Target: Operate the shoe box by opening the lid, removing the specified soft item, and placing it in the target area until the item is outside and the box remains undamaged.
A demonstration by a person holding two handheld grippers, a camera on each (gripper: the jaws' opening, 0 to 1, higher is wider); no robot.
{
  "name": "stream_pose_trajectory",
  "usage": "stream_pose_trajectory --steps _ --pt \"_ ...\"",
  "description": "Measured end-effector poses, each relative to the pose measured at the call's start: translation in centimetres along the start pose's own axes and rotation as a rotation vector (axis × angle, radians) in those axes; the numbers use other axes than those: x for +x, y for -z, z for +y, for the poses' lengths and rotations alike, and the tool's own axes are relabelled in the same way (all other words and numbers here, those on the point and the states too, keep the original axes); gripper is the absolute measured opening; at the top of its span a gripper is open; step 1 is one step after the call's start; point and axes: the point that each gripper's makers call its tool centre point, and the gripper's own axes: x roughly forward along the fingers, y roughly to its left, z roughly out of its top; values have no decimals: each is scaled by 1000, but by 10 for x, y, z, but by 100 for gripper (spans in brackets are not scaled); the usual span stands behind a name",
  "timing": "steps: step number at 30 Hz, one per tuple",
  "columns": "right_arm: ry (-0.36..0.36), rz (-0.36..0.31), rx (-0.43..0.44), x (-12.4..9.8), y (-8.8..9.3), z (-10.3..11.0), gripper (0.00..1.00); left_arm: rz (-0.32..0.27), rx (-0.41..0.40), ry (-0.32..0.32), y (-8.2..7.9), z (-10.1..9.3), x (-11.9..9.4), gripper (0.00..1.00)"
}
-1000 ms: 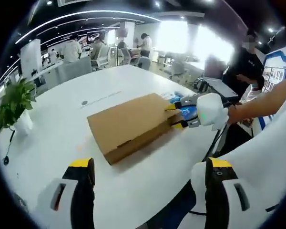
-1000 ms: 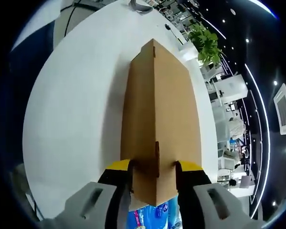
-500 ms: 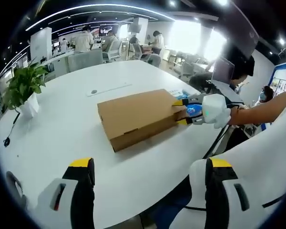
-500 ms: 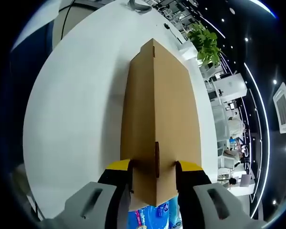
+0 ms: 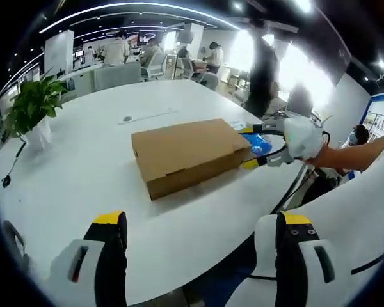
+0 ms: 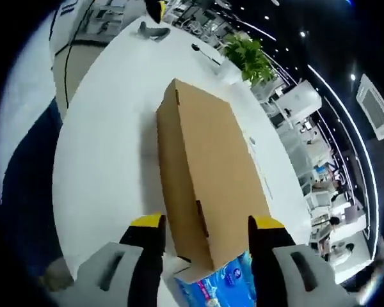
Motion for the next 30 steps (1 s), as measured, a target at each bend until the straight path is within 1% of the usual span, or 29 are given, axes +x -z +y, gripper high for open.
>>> stream_pose_trajectory --steps 4,6,9,12,14,21,24,27,29,30 --pt "-1 -2 -1 0 0 0 90 2 -2 0 0 0 0 99" --pt "-2 -2 0 -1 -1 0 91 3 -5 -1 0 0 0 99" --pt "-4 -5 -2 -1 -1 0 94 -5 -35 -2 -1 1 0 99" --pt "-5 -9 -2 -1 -1 1 97 -6 -35 -2 -1 1 0 99" --pt "-6 -12 -4 -1 -1 1 98 -6 -25 -4 -1 1 0 99" --pt "-18 -10 -9 -1 -1 1 98 -3 -30 -1 0 2 0 99" --pt "-24 -7 -21 -2 -1 0 99 -18 -46 14 -1 2 0 99" --pt "-27 -4 -23 -1 -1 0 98 -33 -42 34 -1 4 -2 99" --pt "-27 -3 -23 -1 -1 0 98 -50 -86 58 -2 5 -4 99" --pt "-27 -4 -24 -1 -1 0 98 -53 -128 76 -2 4 -6 99"
